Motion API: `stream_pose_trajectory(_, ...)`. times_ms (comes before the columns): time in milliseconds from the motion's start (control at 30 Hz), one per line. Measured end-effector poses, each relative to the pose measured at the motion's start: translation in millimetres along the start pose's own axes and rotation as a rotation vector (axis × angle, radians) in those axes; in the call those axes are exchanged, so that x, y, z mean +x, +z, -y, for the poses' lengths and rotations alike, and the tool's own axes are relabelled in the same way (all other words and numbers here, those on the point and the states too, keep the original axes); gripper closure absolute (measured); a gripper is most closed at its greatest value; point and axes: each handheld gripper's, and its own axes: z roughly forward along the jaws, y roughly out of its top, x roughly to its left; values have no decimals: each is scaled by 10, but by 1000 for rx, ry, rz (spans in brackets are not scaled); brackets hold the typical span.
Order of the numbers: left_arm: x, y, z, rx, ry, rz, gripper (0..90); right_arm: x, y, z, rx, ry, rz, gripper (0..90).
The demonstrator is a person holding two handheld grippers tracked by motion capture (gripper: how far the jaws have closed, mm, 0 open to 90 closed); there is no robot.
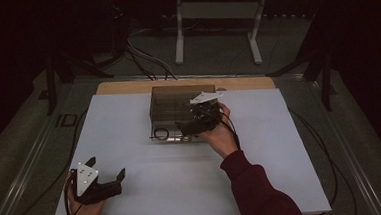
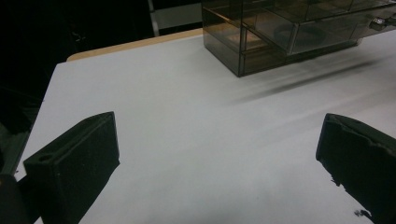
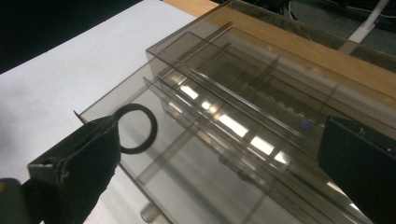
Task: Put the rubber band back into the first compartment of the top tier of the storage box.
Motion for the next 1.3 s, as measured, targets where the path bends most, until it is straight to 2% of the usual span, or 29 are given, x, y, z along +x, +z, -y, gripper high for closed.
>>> stream_pose_trajectory(400,0,8,1,1,0,-1,3,-189,-208,78,-12,2,37,0)
stream_pose_trajectory(500,-1,7,0,0,-2,-3,3,-260,-283,121,-20,15,46,0)
stream_pose_trajectory(567,-1,7,0,-2,-3,-2,3,-260,-283,121,-20,15,46,0)
stream_pose_trajectory(1033,14,-8,-2,-4,-10,-4,3,-503,-636,352,-51,43,96,0)
stream_pose_trajectory(1300,17,-13,-8,-7,-11,-11,3,-644,-863,593,-65,66,134,0)
